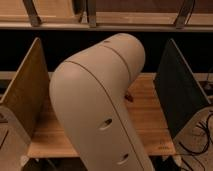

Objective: Place the ceramic cup in the ceramic bowl

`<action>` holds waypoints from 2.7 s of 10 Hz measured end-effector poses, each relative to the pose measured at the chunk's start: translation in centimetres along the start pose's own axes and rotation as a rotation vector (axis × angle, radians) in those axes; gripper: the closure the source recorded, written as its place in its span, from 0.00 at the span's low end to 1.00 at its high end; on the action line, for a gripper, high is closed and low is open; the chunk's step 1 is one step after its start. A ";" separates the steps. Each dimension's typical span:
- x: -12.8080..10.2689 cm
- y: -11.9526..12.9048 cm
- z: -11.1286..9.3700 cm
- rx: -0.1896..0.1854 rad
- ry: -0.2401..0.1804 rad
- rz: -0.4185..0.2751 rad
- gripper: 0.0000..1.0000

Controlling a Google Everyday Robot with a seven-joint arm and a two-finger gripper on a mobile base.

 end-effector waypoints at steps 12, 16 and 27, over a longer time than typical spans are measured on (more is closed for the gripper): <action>0.0 0.0 0.0 0.000 0.000 0.000 0.20; 0.0 0.0 0.0 0.000 0.000 0.000 0.20; 0.8 -3.1 -4.7 0.026 0.068 -0.066 0.20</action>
